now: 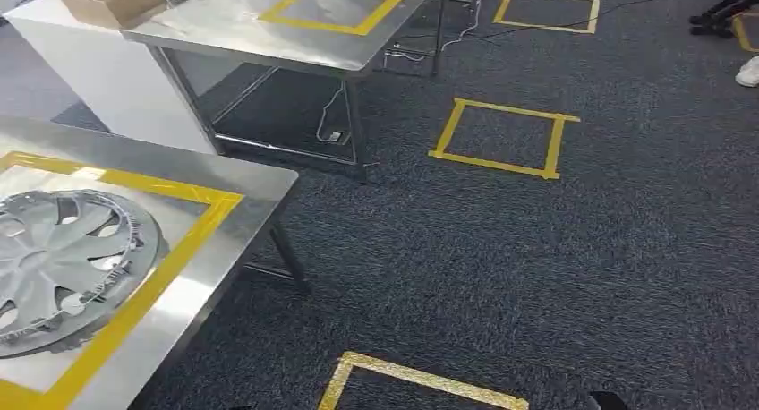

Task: Take the parts from the cabinet and place them on the table.

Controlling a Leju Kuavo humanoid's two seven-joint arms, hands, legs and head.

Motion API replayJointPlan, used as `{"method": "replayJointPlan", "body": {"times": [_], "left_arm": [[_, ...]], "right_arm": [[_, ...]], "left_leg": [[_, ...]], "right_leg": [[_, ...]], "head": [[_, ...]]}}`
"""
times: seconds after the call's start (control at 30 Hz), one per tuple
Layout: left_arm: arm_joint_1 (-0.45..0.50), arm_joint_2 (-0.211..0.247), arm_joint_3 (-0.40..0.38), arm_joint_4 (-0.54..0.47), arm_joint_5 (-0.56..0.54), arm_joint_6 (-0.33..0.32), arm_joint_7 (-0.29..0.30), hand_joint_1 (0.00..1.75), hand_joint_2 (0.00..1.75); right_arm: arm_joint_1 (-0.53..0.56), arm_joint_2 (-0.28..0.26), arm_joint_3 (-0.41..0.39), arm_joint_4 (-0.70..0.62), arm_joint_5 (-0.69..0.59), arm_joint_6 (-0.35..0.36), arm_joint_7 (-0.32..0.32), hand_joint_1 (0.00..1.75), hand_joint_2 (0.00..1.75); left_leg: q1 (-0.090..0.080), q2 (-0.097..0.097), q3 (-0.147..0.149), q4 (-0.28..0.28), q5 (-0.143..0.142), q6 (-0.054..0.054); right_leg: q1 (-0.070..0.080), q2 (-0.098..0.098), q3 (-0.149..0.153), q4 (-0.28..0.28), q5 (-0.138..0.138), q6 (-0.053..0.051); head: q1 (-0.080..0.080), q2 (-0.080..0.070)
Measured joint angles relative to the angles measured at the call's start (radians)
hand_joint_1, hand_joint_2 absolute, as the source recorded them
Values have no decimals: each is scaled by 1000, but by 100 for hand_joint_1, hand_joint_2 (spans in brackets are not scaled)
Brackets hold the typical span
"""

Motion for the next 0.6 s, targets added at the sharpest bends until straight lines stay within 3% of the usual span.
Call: {"method": "replayJointPlan", "body": {"times": [0.03, 0.07, 0.13, 0.17, 0.2, 0.23, 0.3, 0.33, 0.37, 0.4, 0.5, 0.53, 0.57, 0.6], "left_arm": [[0, 0, 0, 0, -1, 0, 0, 0, 0], [0, 1, 0, 0, -2, 0, -1, 0, 0], [2, 0, -5, 0, -3, 0, -2, 0, 0], [3, 0, -6, 0, -2, 0, -2, 0, 0], [3, 0, -6, 0, -3, 1, -1, 0, 0], [3, 0, -6, 0, -3, 2, -1, 0, 0], [2, 0, -6, 0, -4, 2, -2, 0, 0], [2, 0, -6, 0, -5, 2, -1, 0, 0], [2, 1, -6, 0, -6, 2, -2, 0, 0], [1, 1, -7, 0, -8, 2, -2, 0, 0], [-1, 1, -7, 0, -11, 2, -1, 0, 0], [-1, 2, -8, 0, -12, 2, 1, 0, 0], [-1, 2, -9, 0, -14, 2, 1, 0, 0], [-1, 2, -10, 0, -14, 2, 1, 0, 0]], "right_arm": [[2, 0, 0, 0, 0, 0, -2, 0, 0], [1, 0, 0, 0, 0, 2, -3, 0, 0], [-1, 0, 0, 0, 0, 2, -6, 0, 0], [-1, 0, 0, 0, 0, 2, -6, 0, 0], [1, 0, 0, 1, 0, 2, -5, 0, 0], [2, 0, 0, 1, 0, 3, -5, 0, 0], [2, 0, 0, 2, 0, 2, -2, 0, 0], [1, 0, 0, 2, 0, 2, -1, 0, 0], [-1, 0, 0, 2, 0, 2, 0, 0, 0], [-2, 0, 0, 2, -1, 2, 2, 0, 0], [2, 0, 0, 2, -8, 2, 10, 0, 0], [2, 0, 0, 2, -8, 1, 10, 0, 0], [1, 0, 0, 2, -11, 1, 11, 0, 0], [0, 0, 0, 2, -11, 1, 11, 0, 0]], "left_leg": [[3, 11, 4, -6, 4, 4], [3, 16, 4, -7, 4, 8], [2, 31, 3, -7, 3, 10], [2, 39, 3, -7, 2, 11], [2, 46, 3, -7, 2, 11], [2, 53, 4, -6, 1, 10], [3, 65, 8, -4, -3, 4], [3, 70, 10, -1, -7, -1], [-5, 73, 9, 4, -11, -8], [-6, 76, 9, 6, -12, -11], [-3, 91, 12, 5, -13, -25], [1, 82, 11, 15, -23, -32], [2, 59, -6, 55, -54, -36], [3, 45, -43, 133, -100, -39]], "right_leg": [[-3, -35, -3, 21, -13, 2], [0, -65, -29, 73, -50, 6], [-1, -77, -107, 237, -130, 13], [-2, -77, -139, 306, -154, 16], [-3, -78, -153, 336, -154, 18], [-5, -80, -141, 309, -130, 19], [-8, -94, -48, 131, -39, 19], [-8, -116, 1, 41, -6, 18], [0, -134, 13, 8, -19, 13], [-1, -118, 10, 7, -10, 0], [3, -101, 7, 5, -9, -18], [-2, -96, 10, 1, -5, -24], [-2, -92, 9, 1, -3, -28], [-2, -89, 6, 1, -2, -32]], "head": [[0, 0], [0, 0], [0, 0], [0, 0], [0, 0], [0, 0], [0, 0], [0, 0], [0, 0], [-1, 0], [0, 0], [0, 0], [-1, 0], [-1, 0]]}}
